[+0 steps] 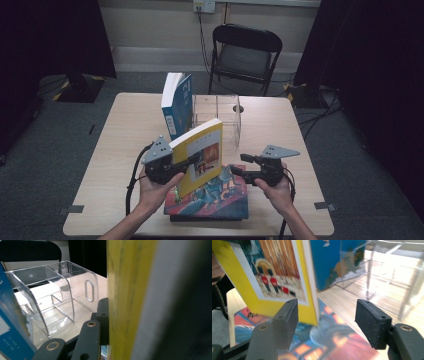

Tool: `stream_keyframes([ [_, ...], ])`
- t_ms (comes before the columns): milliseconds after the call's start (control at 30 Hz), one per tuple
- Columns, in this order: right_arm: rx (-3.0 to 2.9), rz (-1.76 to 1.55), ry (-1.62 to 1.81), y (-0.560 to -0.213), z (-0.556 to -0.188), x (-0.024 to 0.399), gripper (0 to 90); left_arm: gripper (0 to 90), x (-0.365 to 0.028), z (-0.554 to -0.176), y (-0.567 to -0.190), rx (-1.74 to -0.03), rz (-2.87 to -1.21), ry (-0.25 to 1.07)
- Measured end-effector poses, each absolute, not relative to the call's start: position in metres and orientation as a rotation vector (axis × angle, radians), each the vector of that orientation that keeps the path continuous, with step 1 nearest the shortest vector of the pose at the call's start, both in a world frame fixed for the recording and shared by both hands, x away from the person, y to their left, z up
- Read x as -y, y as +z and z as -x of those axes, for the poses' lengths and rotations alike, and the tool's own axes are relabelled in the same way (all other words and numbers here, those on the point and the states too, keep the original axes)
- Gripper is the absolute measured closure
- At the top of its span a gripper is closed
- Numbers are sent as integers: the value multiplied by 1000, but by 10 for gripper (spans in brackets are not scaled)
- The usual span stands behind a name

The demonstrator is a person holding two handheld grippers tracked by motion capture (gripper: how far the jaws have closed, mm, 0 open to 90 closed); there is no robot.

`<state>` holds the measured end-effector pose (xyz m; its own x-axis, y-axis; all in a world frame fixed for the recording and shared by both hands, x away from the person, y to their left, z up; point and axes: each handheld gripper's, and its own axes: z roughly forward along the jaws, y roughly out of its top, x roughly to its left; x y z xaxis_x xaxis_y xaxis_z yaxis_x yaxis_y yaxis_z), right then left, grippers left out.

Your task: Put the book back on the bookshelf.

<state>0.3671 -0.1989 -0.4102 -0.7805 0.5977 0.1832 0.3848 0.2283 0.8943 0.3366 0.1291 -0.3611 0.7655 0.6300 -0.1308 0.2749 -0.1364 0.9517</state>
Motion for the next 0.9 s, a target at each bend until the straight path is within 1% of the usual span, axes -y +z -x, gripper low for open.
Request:
stream_keyframes([
  [133, -2261, -996, 1554, -414, -364, 220, 325, 757, -134, -343, -358, -746, -1719, 373],
  [167, -2261, -996, 1554, -414, -364, 220, 325, 757, -134, -343, -358, -746, -1719, 373],
  [233, -2243, -1062, 1516, -420, -362, 237, 302, 757, -137, -346, -357, -765, -1701, 384],
  [400, -2249, -1130, 1433, -430, -362, 254, 273, 757, -139, -351, -354, -803, -1680, 417],
  [533, -2250, -1188, 1286, -443, -366, 262, 249, 757, -137, -360, -348, -798, -1707, 452],
  [667, -2250, -1259, 1198, -460, -374, 269, 239, 757, -132, -370, -346, -834, -1702, 475],
  [800, -2267, -1294, 1142, -468, -380, 272, 238, 757, -125, -381, -346, -869, -1696, 517],
  [900, -2284, -1298, 1103, -472, -383, 271, 235, 758, -125, -391, -346, -891, -1671, 508],
])
